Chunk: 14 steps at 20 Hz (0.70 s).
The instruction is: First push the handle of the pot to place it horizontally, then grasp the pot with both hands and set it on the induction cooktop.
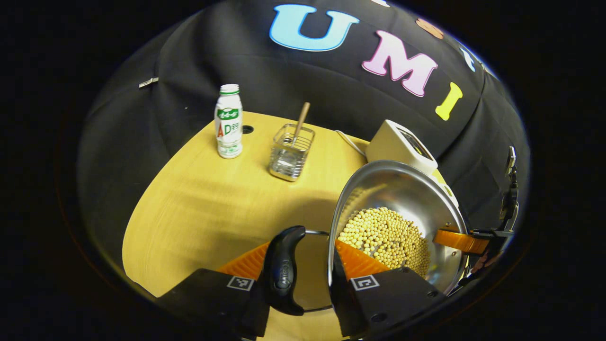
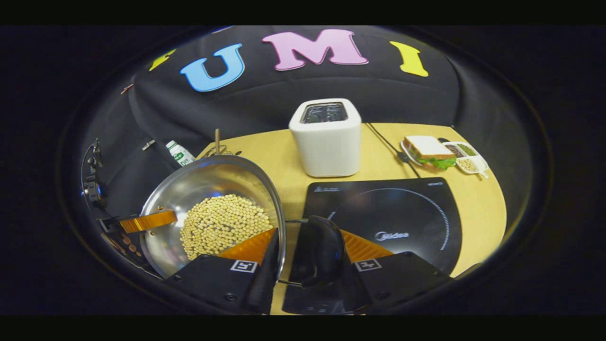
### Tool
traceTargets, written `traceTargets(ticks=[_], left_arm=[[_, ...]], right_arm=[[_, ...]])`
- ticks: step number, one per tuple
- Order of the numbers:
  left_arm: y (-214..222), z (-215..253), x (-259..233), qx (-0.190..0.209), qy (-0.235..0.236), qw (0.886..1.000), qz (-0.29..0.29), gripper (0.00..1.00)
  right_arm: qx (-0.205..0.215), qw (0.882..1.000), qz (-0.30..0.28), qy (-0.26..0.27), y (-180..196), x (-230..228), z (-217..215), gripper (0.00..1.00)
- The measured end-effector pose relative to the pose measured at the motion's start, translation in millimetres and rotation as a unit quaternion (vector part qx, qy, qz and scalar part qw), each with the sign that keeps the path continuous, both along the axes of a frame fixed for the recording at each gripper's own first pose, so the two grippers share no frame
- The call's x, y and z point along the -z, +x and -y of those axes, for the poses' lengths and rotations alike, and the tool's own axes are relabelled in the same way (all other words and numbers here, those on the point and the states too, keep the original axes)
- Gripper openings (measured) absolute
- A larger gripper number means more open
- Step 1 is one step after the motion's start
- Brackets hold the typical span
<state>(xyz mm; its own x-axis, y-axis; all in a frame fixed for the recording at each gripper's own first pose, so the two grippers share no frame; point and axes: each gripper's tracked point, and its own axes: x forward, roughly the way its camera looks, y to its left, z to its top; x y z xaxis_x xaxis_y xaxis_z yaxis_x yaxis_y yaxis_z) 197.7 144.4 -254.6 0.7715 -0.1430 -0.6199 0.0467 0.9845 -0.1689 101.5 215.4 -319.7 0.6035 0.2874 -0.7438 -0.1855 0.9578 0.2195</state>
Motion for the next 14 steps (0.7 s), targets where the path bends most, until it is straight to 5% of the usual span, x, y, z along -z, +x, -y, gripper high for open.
traceTargets(ticks=[14], left_arm=[[12,140,2,0.032,-0.002,0.999,-0.001,0.59]], right_arm=[[0.033,0.999,0.003,-0.001,21,-9,134,0.59]])
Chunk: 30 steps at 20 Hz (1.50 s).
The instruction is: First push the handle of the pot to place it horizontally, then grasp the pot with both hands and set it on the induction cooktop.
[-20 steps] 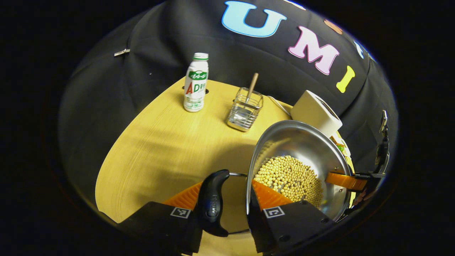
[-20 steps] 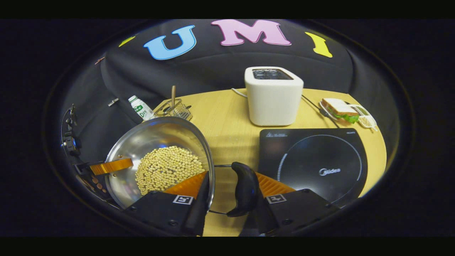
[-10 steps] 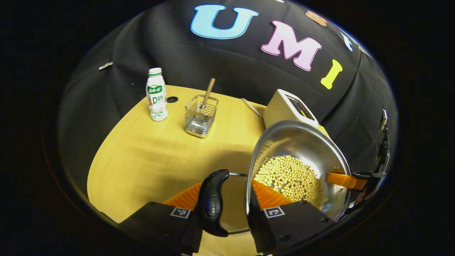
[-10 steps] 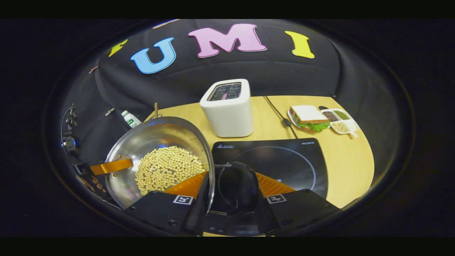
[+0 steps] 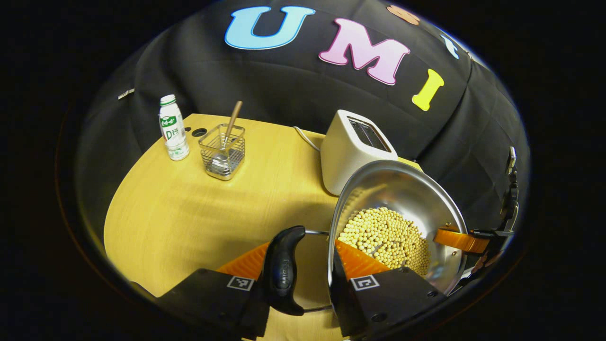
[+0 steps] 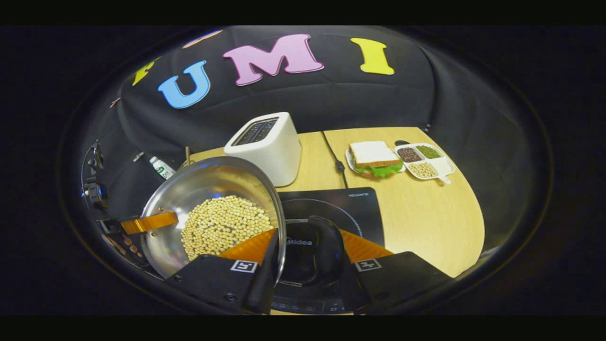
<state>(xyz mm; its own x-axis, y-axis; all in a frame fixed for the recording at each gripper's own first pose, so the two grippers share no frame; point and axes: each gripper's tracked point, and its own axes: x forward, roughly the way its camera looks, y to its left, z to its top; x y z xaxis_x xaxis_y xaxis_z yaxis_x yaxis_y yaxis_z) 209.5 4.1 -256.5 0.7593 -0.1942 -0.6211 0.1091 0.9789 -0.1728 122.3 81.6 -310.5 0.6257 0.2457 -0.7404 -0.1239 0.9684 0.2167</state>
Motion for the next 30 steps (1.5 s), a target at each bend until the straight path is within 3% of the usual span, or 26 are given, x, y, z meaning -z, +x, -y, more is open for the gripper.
traceTargets(ticks=[13,27,29,30], left_arm=[[25,76,30,0.026,0.003,1.0,-0.014,0.59],[38,90,60,0.018,-0.006,1.0,-0.014,0.6],[38,90,61,0.016,-0.011,1.0,-0.016,0.6],[38,91,61,0.018,-0.009,1.0,-0.015,0.6]], right_arm=[[0.031,0.999,-0.021,-0.005,18,28,75,0.59],[0.025,0.999,-0.025,0.001,30,53,86,0.59],[0.024,0.999,-0.024,0.003,30,53,86,0.55],[0.023,0.999,-0.023,0.003,31,54,86,0.6]])
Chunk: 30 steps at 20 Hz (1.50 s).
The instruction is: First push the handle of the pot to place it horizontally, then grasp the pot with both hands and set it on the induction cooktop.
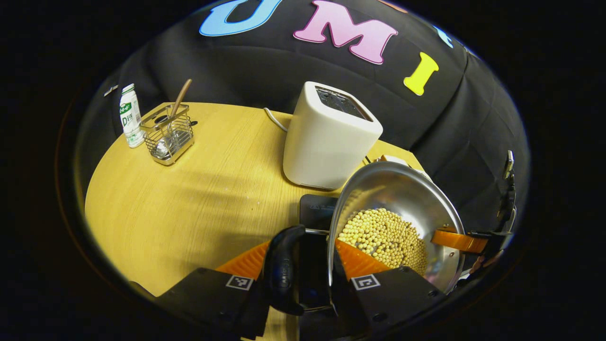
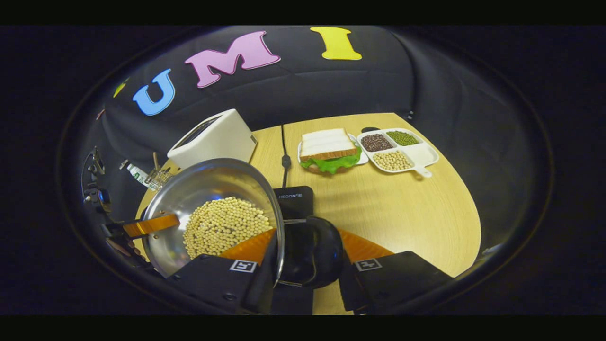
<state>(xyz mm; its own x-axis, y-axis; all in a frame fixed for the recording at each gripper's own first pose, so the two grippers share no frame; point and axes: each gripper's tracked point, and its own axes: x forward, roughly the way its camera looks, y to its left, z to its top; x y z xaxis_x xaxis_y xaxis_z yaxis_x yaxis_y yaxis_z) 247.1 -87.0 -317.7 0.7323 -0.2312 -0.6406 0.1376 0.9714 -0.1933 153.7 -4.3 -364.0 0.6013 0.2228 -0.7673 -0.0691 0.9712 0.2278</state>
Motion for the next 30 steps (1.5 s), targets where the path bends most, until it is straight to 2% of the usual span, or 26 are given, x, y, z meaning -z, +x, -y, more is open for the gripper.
traceTargets(ticks=[4,5,6,7,11,12,13,14,15,16,17,19,22,25,28,30], left_arm=[[-1,0,1,0.001,0.003,1.0,-0.002,0.63],[-1,0,1,0.0,0.003,1.0,-0.003,0.63],[-1,0,1,-0.002,0.003,1.0,-0.005,0.63],[-2,0,1,-0.003,0.003,1.0,-0.008,0.63],[-2,0,2,-0.007,0.003,1.0,-0.019,0.64],[-3,0,2,-0.01,0.005,1.0,-0.022,0.64],[-2,-1,0,-0.015,0.009,1.0,-0.022,0.66],[-2,-3,-2,-0.023,0.021,0.999,-0.024,0.67],[-6,-7,-5,-0.026,0.035,0.999,-0.027,0.74],[-9,-8,-7,-0.026,0.062,0.997,-0.025,0.95],[-10,-9,-16,-0.023,0.076,0.997,-0.011,0.98],[-16,-4,-37,-0.018,0.082,0.996,0.012,0.96],[-31,2,-70,-0.019,0.071,0.996,0.046,0.96],[-53,1,-109,-0.023,0.061,0.994,0.09,0.96],[-81,-10,-157,-0.032,0.065,0.986,0.15,0.96],[-104,-19,-188,-0.042,0.057,0.98,0.186,0.95]], right_arm=[[0.001,1.0,-0.003,0.002,0,0,-1,0.57],[0.001,1.0,-0.003,0.003,-1,0,-1,0.61],[0.002,1.0,-0.003,0.004,0,0,-1,0.58],[0.004,1.0,-0.004,0.004,0,0,-1,0.61],[0.004,1.0,-0.01,0.006,-2,2,-2,0.63],[0.006,1.0,-0.014,-0.001,-3,4,1,0.65],[0.008,1.0,-0.017,-0.005,-4,5,3,0.75],[0.013,1.0,-0.017,-0.005,-4,3,5,0.77],[0.02,1.0,-0.012,0.003,-1,-1,4,0.87],[0.026,1.0,-0.006,0.009,-1,-9,4,1.0],[0.03,0.999,0.003,0.013,0,-15,6,0.99],[0.031,0.999,0.019,0.008,-3,-27,12,0.99],[0.028,0.998,0.057,-0.007,-12,-58,15,0.99],[0.022,0.991,0.127,-0.029,-20,-105,14,0.99],[0.025,0.978,0.203,-0.037,-32,-161,7,0.99],[0.031,0.963,0.264,-0.036,-42,-205,0,0.99]])
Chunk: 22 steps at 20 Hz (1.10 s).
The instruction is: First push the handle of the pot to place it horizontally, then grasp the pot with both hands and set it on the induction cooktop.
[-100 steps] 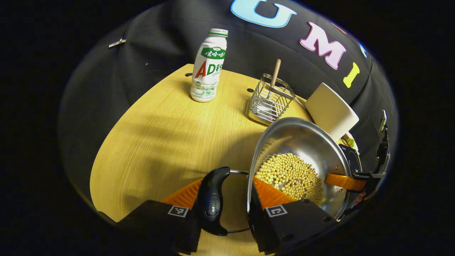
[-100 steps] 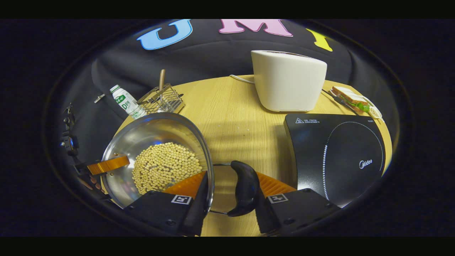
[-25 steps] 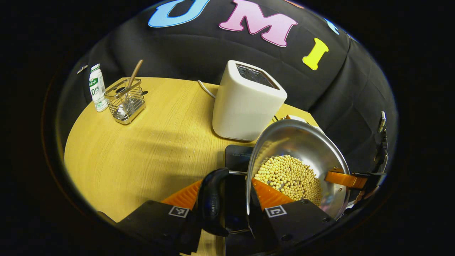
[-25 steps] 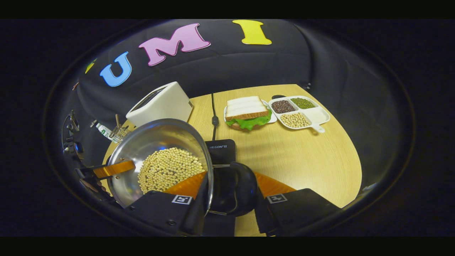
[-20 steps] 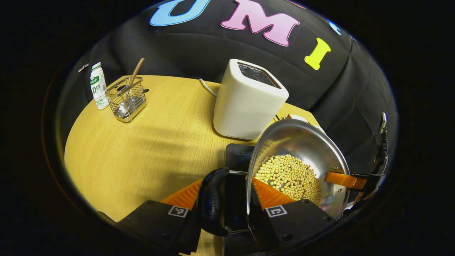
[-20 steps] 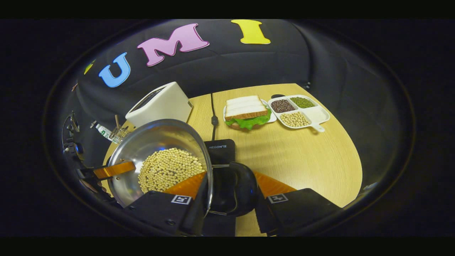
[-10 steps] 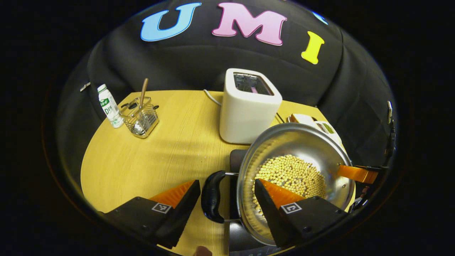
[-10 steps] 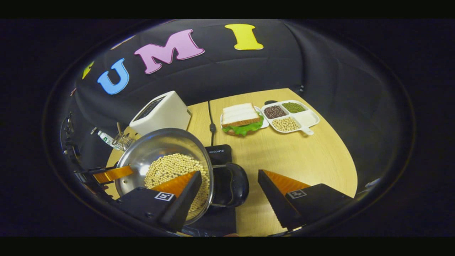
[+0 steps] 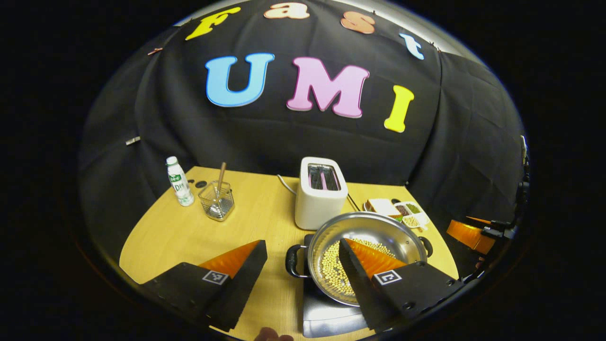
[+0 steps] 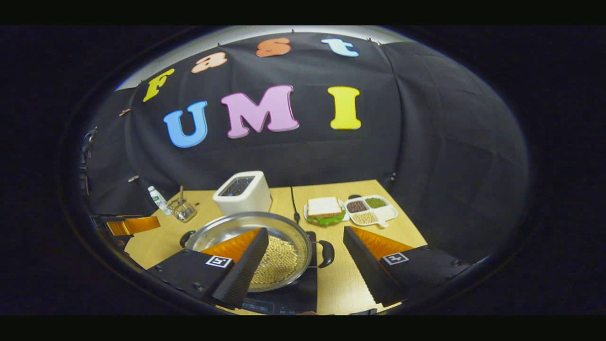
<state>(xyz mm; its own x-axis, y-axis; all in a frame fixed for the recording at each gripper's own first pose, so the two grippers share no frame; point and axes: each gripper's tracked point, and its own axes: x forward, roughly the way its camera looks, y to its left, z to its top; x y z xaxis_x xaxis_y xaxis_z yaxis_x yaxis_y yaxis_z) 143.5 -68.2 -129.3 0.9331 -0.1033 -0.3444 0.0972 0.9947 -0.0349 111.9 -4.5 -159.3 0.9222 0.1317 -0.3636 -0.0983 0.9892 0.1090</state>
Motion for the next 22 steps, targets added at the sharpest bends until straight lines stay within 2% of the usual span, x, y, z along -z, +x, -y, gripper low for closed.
traceTargets(ticks=[4,7,12,17,18,19,22], left_arm=[[-47,-22,-49,-0.01,-0.012,0.998,0.058,0.95],[-80,-45,-73,-0.022,-0.006,0.995,0.102,0.95],[-144,-71,-91,-0.038,0.022,0.987,0.156,0.95],[-203,-91,-94,-0.058,0.028,0.978,0.197,0.95],[-211,-93,-95,-0.054,0.032,0.975,0.213,0.93],[-218,-94,-92,-0.047,0.039,0.973,0.222,0.95],[-230,-96,-73,-0.034,0.026,0.975,0.219,0.95]], right_arm=[[0.016,0.995,0.098,-0.013,-32,-69,-4,0.98],[0.024,0.992,0.127,0.002,-62,-99,-12,0.98],[0.034,0.99,0.134,-0.004,-114,-108,-9,1.0],[0.056,0.987,0.148,0.002,-163,-115,9,0.98],[0.059,0.986,0.155,0.003,-171,-116,12,0.98],[0.061,0.984,0.167,-0.004,-177,-117,17,0.98],[0.071,0.983,0.165,-0.042,-187,-99,35,0.98]])
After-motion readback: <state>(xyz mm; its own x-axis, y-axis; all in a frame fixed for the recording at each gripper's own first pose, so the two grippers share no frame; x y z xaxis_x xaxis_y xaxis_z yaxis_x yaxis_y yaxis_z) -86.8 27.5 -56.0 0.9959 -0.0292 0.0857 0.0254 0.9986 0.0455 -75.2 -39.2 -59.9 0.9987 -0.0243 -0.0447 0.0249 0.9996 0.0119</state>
